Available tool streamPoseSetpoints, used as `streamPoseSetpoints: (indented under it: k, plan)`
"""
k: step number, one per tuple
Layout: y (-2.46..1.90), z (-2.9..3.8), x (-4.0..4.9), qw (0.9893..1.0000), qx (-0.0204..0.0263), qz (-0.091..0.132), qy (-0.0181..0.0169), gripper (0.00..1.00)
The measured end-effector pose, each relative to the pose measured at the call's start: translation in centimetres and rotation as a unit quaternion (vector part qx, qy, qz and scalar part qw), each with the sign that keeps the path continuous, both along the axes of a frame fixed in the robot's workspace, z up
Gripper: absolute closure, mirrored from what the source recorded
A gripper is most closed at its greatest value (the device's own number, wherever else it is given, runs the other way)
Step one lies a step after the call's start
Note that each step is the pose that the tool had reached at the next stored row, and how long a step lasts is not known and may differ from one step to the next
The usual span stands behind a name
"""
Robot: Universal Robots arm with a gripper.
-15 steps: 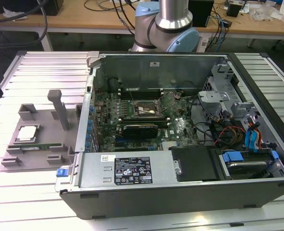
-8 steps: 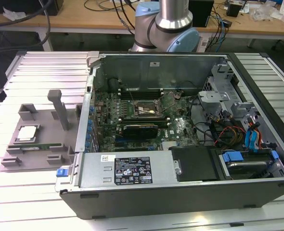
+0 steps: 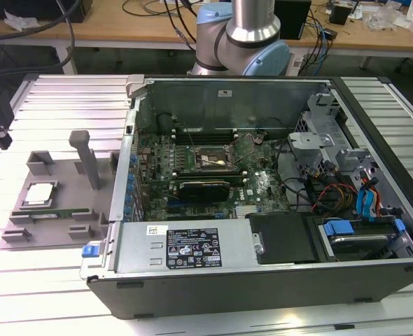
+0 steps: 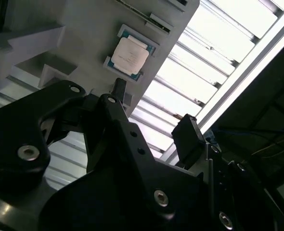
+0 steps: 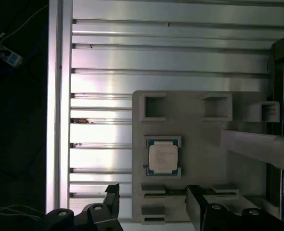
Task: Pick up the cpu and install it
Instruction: 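Pick up the cpu and move it towards the insertion slot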
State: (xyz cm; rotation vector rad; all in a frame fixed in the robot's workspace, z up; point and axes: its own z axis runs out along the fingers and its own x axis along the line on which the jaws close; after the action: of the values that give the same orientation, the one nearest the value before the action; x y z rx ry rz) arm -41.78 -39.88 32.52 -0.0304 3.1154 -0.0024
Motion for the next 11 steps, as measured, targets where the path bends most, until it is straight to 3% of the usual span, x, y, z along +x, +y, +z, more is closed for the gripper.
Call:
streamPoseSetpoints:
  k: [11]
  plan:
    - [0.00, -0.89, 0.11, 1.0000, 0.0000, 0.000, -0.0001, 0.34]
